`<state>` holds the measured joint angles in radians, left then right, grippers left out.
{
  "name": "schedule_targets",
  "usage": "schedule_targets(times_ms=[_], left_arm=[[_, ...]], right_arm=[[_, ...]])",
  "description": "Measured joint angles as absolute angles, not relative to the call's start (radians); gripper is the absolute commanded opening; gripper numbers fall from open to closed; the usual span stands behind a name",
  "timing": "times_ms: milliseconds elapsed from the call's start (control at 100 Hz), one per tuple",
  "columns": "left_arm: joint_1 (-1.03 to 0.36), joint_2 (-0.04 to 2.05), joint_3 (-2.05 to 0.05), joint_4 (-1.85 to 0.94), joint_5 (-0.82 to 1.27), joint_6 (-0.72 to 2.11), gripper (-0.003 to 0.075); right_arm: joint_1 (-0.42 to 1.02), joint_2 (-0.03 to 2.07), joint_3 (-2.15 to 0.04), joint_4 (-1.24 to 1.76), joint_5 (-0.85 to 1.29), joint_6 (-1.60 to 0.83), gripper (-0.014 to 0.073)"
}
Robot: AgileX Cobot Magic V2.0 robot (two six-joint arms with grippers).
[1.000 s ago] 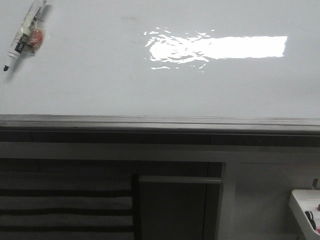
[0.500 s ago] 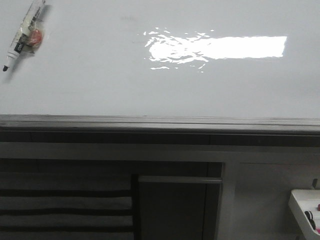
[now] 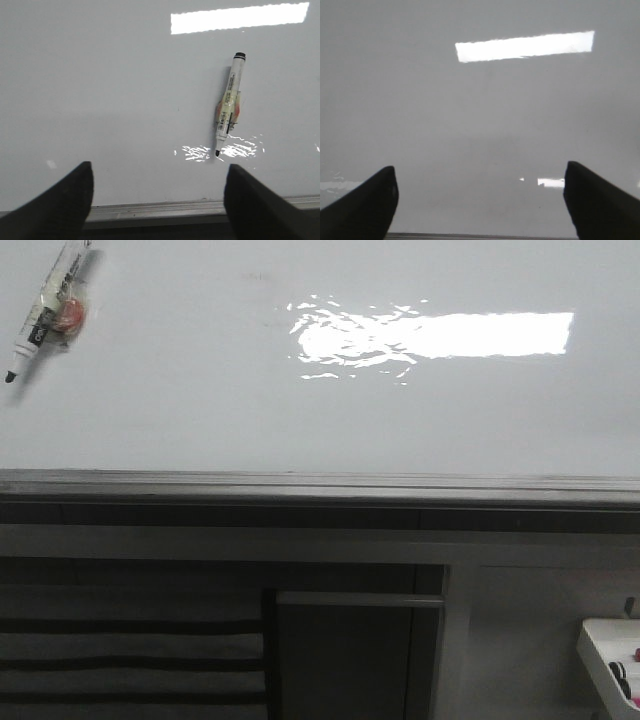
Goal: Write number 3 on whiteboard
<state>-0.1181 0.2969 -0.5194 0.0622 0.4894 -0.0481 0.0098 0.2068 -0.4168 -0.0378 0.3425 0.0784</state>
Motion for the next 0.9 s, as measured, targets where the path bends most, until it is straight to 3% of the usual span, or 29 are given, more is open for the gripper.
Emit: schedule_targets(times_ms=[570, 900], left_arm=[[-0.118, 0.305, -0.519, 0.05, 0.468, -0.043, 0.0452], [-0.219, 0.53, -0.564, 0.0, 0.476, 0.126, 0.037]], right_arm=[[0.01, 0.207, -0.417, -0.037, 0.345, 0.078, 0.0651], [0.01, 0.207, -0.417, -0.016, 0.331, 0.078, 0.0651]])
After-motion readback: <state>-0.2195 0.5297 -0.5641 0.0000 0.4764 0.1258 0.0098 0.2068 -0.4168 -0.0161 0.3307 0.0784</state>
